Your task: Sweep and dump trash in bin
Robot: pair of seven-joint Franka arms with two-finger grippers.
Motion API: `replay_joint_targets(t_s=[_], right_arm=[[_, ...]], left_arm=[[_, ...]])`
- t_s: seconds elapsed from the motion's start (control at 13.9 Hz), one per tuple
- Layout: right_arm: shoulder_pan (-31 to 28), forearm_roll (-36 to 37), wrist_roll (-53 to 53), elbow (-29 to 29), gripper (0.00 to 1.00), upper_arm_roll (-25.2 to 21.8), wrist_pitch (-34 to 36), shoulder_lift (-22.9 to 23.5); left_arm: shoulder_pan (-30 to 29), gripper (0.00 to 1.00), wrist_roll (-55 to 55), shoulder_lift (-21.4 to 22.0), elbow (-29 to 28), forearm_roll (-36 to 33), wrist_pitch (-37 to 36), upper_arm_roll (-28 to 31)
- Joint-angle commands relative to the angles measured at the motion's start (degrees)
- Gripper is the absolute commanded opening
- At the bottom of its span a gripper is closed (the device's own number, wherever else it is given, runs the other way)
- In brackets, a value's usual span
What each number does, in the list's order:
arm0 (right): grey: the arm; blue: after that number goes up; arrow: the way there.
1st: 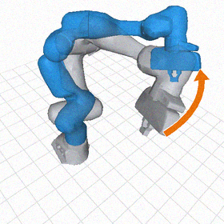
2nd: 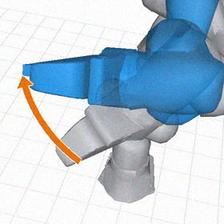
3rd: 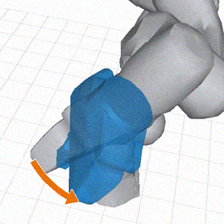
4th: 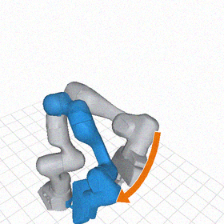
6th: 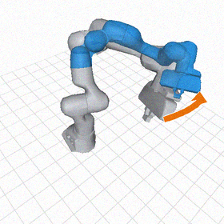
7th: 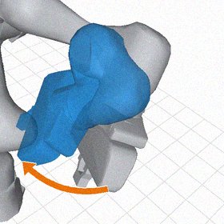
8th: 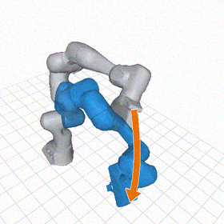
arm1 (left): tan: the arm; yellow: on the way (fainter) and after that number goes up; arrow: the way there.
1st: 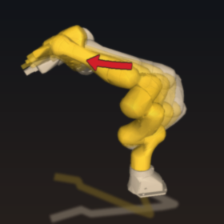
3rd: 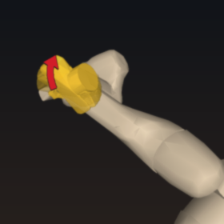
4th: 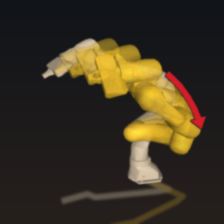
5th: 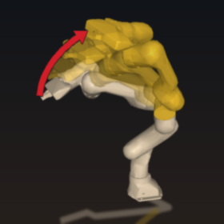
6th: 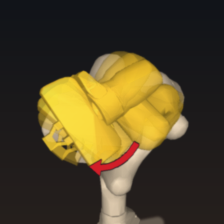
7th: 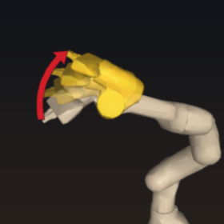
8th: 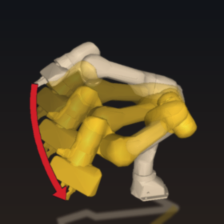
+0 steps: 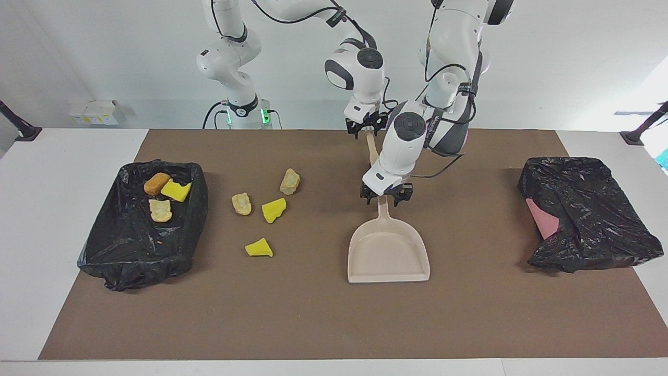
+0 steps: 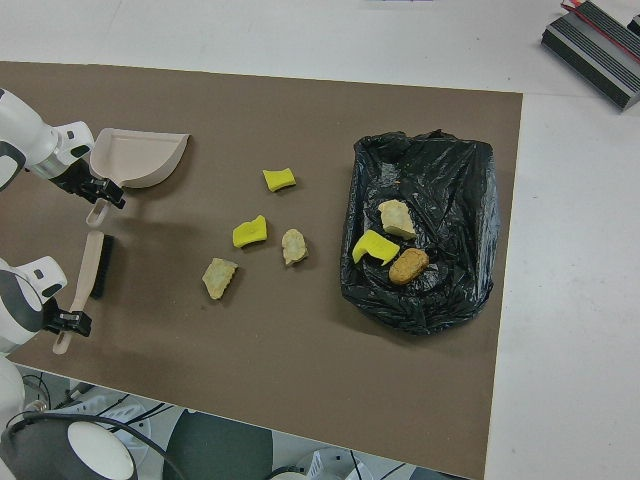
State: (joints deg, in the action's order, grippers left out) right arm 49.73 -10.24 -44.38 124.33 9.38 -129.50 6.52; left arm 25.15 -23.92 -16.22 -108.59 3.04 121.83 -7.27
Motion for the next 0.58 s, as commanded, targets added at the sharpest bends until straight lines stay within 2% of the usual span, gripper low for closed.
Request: replay_joint_targets(t_s=[0.0, 0.07, 0.22, 0.29, 0.5], right_arm=[[0.2, -1.4, 0.5, 1.3, 0.44, 0.0, -1.3, -1.2], [0.1, -1.4, 0.8, 1.3, 0.36, 0.0, -1.4, -1.2], [0.1, -1.4, 1.6, 1.2, 0.10, -0.1, -0.8, -1.2], [0.0, -1.4, 2.2, 1.1, 0.00, -0.1, -0.7, -1.0], [-0.2, -1.4, 1.7, 0.9, 0.00, -0.1, 0.5, -1.1]], left_arm=[[0.8, 0.00, -0.8, 2.2, -1.4, 0.6, -3.0, 0.5], [0.7, 0.00, -0.8, 2.1, -0.7, 0.6, -3.2, 0.5], [0.3, 0.00, -0.8, 2.2, 0.6, 0.4, -4.0, 0.6], [0.2, 0.00, -0.8, 2.3, 1.8, 0.1, -5.2, 0.7], [-0.2, 0.00, -0.8, 2.5, 5.1, -0.7, -7.2, 1.2]])
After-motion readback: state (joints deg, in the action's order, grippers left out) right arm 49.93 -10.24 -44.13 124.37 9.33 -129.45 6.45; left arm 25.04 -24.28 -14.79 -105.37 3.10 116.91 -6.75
